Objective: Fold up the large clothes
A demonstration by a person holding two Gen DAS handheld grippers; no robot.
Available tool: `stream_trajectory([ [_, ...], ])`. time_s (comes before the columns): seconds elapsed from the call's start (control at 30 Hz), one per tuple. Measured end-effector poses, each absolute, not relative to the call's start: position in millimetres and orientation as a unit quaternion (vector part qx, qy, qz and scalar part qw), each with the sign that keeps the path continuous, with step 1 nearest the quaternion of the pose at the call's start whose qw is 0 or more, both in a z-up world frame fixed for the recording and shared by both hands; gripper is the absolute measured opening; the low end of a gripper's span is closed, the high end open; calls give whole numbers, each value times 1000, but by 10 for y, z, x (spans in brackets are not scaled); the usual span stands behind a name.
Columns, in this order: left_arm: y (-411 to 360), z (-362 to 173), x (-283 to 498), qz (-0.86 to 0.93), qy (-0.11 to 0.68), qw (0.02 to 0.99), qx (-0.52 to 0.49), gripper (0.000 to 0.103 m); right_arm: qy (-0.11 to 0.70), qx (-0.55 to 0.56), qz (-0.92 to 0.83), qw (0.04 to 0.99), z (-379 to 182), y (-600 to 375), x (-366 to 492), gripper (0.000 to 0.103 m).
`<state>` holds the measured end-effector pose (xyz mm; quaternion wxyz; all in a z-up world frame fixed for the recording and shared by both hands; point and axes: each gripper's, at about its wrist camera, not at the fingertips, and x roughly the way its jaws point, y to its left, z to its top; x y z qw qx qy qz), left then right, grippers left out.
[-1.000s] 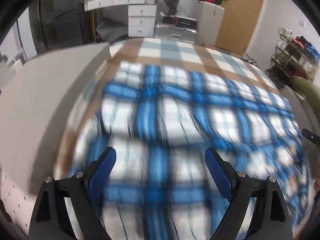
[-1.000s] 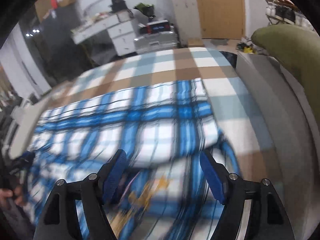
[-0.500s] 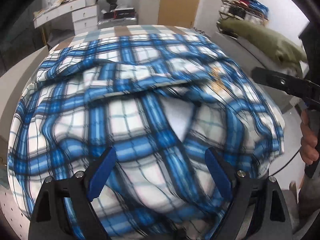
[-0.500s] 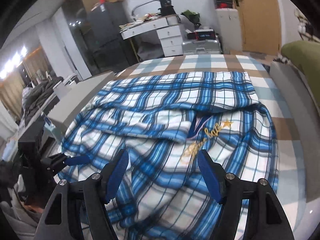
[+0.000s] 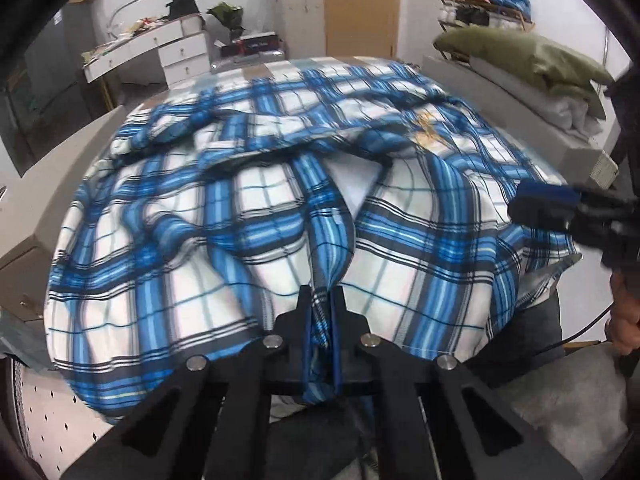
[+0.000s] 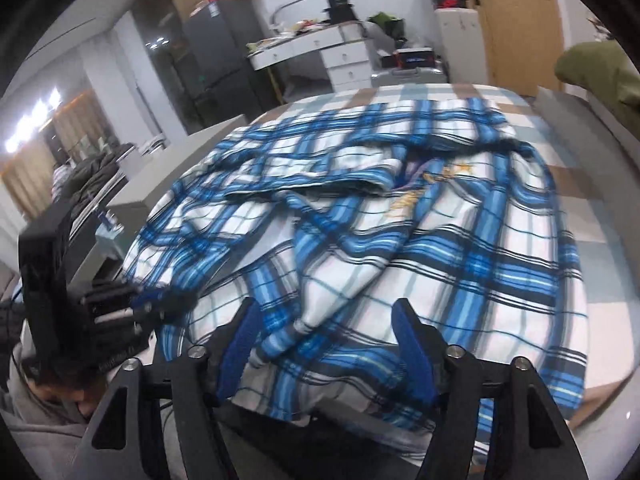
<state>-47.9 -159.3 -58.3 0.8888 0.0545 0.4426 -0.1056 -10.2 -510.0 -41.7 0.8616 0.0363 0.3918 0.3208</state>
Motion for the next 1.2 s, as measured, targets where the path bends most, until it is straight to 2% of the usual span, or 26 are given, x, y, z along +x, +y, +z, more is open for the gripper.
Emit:
stream_trajectory([
  [0.27, -1367, -450, -453, -119, 435, 893, 2, 2, 380, -5, 427, 820, -392, -4659, -371, 59],
  [0.47, -1215, -415, -445, -121, 431, 894, -28, 2, 392, -105, 464, 788, -617, -4120, -564, 59],
  [0.57, -1172, -431, -441, -120, 432, 893, -38, 2, 371, -154, 453, 796, -644, -3983, -650, 59],
  [0.67, -1122, -437, -432, -120, 433, 892, -50, 2, 349, -202, 425, 810, -659, -3904, -701, 49],
  [0.73, -1086, -425, -434, -118, 432, 892, -52, 2, 329, -228, 395, 827, -672, -3909, -715, 17],
  [0.77, -1081, -416, -435, -118, 431, 893, -54, 2, 329, -227, 391, 829, -667, -3940, -698, 5],
  [0.8, -1081, -405, -436, -119, 430, 893, -55, 2, 332, -210, 394, 831, -637, -4007, -671, 1],
  [1.0, -1102, -357, -452, -125, 422, 896, -54, 2, 320, -147, 509, 785, -399, -4359, -849, 2],
  [1.1, -1132, -344, -454, -132, 420, 896, -53, 2, 340, -130, 527, 768, -403, -4448, -842, 2],
  [1.2, -1162, -344, -437, -140, 423, 893, -58, 2, 349, -126, 532, 761, -427, -4475, -833, 8],
])
